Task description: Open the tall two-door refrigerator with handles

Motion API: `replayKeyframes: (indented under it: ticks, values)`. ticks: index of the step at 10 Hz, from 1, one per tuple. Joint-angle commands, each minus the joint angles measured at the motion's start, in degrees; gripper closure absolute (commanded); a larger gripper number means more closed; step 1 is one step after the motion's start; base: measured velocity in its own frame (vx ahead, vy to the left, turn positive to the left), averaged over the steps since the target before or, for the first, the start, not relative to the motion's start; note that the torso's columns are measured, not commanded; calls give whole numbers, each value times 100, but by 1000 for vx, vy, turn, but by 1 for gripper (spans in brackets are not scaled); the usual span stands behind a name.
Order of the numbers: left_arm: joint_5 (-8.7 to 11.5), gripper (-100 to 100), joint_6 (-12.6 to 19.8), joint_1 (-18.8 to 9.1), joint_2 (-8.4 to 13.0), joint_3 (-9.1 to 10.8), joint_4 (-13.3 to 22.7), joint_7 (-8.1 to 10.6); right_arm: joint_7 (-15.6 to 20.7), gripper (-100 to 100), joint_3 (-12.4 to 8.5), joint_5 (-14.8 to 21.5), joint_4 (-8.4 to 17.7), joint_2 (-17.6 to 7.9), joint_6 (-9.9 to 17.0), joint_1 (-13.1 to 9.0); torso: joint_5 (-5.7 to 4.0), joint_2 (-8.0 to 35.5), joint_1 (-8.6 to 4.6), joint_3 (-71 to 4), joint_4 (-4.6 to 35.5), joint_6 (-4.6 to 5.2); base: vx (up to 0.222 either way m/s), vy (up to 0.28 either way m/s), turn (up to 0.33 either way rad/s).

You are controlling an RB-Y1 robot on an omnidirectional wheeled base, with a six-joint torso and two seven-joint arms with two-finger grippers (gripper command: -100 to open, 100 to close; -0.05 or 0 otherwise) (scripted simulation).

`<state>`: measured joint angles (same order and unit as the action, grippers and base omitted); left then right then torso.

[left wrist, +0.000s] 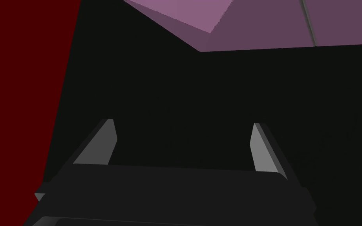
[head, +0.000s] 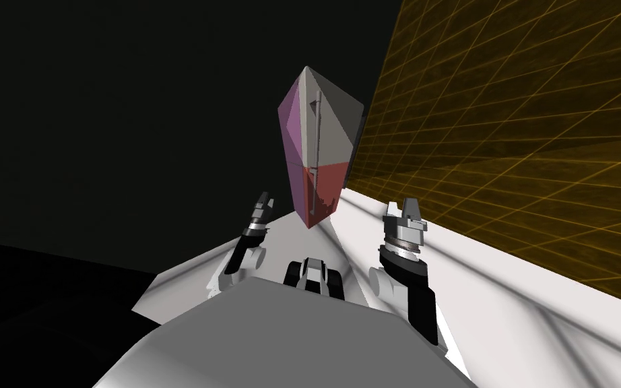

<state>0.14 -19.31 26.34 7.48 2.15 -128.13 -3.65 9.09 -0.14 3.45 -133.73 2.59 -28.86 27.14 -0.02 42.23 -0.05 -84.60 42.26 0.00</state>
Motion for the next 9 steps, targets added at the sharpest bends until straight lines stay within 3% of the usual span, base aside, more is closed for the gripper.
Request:
replayKeyframes:
  ticks: [1, 8, 9]
  values:
    - [71, -100, 451, -130, 251, 139, -136, 28, 0, 0, 0, 0, 0, 0, 0, 0, 0, 7, 1, 4, 2, 0, 78, -84, -18]
    - [211, -100, 1444, -360, 619, 411, -403, 86, 0, 0, 0, 0, 0, 0, 0, 0, 2, 7, 6, 4, 2, 0, 56, -44, -12]
    - [211, -100, 1463, -360, 619, 411, -403, 86, 0, 0, 0, 0, 0, 0, 0, 0, 1, 6, 5, 4, 2, 0, 50, -40, -7]
